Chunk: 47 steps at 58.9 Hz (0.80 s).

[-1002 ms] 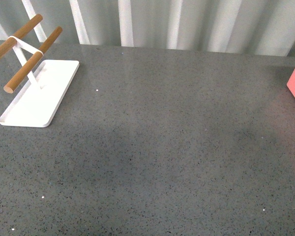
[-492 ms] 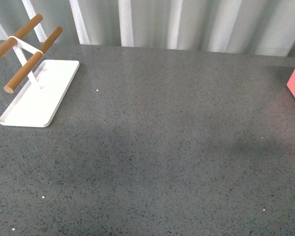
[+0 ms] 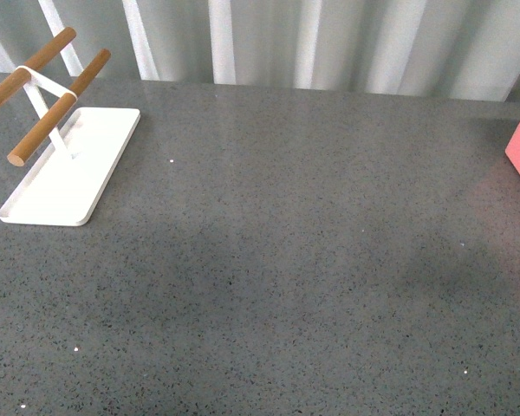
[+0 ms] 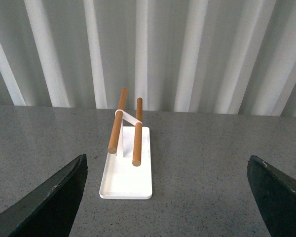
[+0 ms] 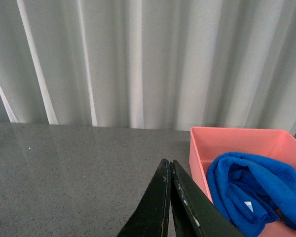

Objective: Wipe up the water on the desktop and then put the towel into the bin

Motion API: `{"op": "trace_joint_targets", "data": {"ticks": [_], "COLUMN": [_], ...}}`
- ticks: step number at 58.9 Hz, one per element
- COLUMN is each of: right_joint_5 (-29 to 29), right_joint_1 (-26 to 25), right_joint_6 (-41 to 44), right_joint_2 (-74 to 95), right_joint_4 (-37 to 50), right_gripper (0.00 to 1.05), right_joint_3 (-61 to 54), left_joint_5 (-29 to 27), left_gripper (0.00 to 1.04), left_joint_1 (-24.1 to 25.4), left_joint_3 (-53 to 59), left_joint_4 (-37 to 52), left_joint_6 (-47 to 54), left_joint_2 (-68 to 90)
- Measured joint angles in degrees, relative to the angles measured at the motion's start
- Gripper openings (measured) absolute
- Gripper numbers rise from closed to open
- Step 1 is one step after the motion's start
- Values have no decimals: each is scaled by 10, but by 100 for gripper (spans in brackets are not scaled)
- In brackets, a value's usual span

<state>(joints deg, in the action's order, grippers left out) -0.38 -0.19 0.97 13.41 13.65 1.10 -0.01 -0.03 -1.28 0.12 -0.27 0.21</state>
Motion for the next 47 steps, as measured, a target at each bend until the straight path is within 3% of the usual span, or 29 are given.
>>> {"op": "trace_joint_targets", "data": {"ticks": [11,15,47], "right_joint_5": [1,2,1], "right_joint_1": [0,0,0], "right_joint_6": [-1,-2,-3], "right_joint_2": [-41,-107,-132], "right_joint_4": [-41,-128,-136], "right_gripper": [3,3,3], "right_joint_3": [0,0,0], "left_joint_5": [0,0,0], "left_gripper": [98,98,98], "left_joint_1": [0,0,0], "left_joint_3": [0,0,0], "left_joint_4": [0,0,-1], "left_joint_6": [0,0,0], "left_joint_2": [0,0,0]}}
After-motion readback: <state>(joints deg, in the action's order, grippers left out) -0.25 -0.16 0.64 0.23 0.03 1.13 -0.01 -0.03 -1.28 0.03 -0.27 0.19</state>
